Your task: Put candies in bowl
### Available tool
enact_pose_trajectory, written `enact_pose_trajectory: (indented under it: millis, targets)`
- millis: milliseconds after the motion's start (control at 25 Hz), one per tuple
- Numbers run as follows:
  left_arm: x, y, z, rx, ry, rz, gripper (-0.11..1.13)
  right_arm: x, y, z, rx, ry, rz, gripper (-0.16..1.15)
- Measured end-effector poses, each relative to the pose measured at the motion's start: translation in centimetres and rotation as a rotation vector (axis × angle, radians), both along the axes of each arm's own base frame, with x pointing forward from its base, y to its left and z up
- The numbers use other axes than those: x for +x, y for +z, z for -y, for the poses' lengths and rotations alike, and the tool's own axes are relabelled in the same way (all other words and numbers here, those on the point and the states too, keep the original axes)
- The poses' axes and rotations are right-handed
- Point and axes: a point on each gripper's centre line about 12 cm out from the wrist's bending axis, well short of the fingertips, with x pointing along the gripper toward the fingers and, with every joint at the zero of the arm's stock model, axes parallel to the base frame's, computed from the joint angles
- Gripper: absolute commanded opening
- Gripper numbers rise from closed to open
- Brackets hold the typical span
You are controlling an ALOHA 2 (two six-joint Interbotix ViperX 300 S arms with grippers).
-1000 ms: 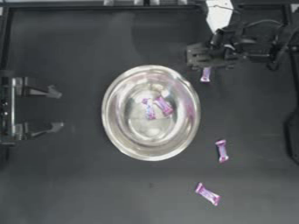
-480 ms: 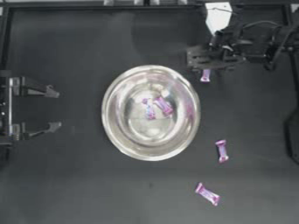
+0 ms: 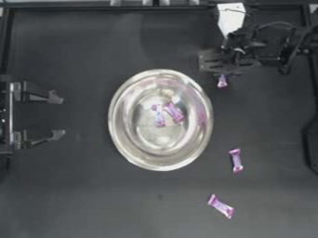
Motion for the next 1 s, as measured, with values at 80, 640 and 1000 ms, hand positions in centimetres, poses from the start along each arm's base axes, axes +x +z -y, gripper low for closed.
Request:
enact_pose_trajectory:
  millis: [80, 640, 1000]
  targets:
    - [0.0, 0.1, 0.0, -0.001, 0.000, 0.002, 1.01, 0.0, -0.1, 0.0, 0.001, 0.003, -0.002, 0.62]
    - [0.0, 0.0, 0.0, -0.003, 0.001, -0.001, 1.01, 0.3, 0.0, -0.4, 0.002, 0.038, -0.017, 0.62]
    - [0.0, -0.1, 0.0, -0.002, 0.000, -0.004, 1.01, 1.0, 3.6, -0.8, -0.061, 0.079, 0.024, 0.57]
